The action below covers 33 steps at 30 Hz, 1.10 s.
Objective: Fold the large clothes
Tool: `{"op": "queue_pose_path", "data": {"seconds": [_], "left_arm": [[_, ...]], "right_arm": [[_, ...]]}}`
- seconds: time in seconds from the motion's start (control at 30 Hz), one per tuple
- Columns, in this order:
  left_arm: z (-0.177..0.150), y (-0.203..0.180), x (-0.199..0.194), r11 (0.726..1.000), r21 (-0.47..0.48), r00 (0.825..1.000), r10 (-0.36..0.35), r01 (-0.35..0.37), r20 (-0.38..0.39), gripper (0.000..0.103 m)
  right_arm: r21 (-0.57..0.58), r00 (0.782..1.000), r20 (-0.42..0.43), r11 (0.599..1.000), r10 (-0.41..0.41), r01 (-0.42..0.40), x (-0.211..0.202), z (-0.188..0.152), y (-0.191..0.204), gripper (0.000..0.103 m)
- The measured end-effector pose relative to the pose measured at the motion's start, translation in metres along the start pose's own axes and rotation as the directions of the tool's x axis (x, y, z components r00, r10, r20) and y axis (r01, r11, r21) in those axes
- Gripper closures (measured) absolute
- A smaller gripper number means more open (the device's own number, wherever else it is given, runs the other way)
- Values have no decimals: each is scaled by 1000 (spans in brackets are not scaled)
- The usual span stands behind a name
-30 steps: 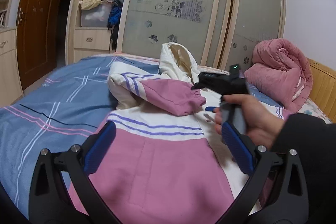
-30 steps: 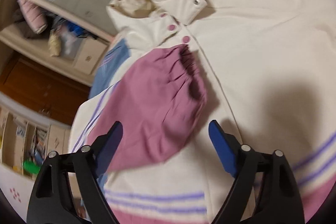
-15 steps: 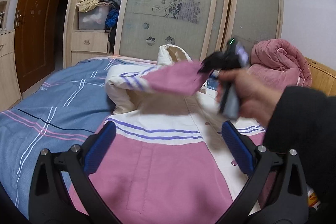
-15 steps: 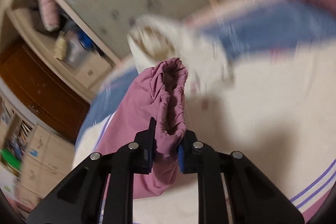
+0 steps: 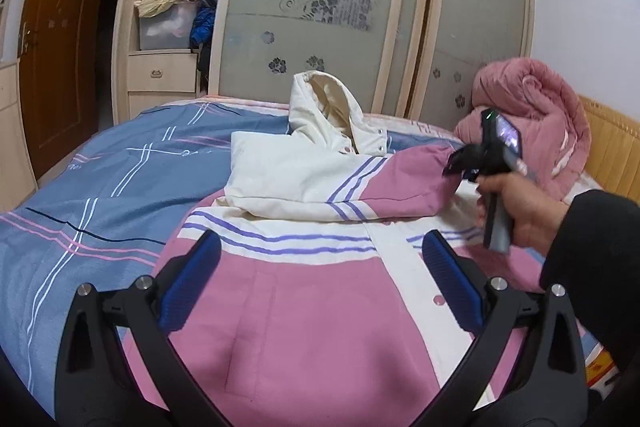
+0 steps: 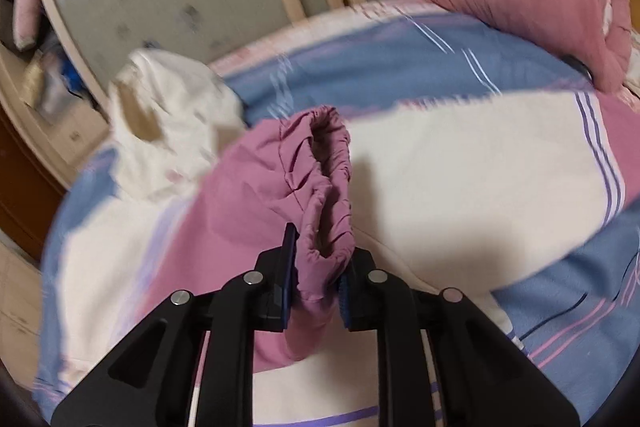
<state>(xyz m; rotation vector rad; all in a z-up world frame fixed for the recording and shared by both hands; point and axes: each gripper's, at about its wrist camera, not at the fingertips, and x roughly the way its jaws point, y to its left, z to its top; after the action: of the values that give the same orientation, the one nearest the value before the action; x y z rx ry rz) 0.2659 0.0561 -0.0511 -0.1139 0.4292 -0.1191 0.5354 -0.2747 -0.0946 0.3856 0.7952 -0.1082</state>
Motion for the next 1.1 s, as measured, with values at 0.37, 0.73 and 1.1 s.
{"op": "queue_pose_path", "data": {"seconds": [0.37, 0.73, 1.1], "left_arm": [[-5, -12, 3, 1000, 18, 998, -5, 6, -58, 2], [-19, -37, -38, 999, 49, 999, 26, -23, -45, 2], [-40, -52, -79, 994, 90, 998, 68, -68, 6, 2]], "right_arm": [[-68, 960, 280, 998, 23, -4, -101, -36, -22, 18], [-270, 851, 472, 957, 230, -108, -313, -221, -74, 1], [-248, 878, 393, 951, 274, -186, -310, -266, -96, 1]]}}
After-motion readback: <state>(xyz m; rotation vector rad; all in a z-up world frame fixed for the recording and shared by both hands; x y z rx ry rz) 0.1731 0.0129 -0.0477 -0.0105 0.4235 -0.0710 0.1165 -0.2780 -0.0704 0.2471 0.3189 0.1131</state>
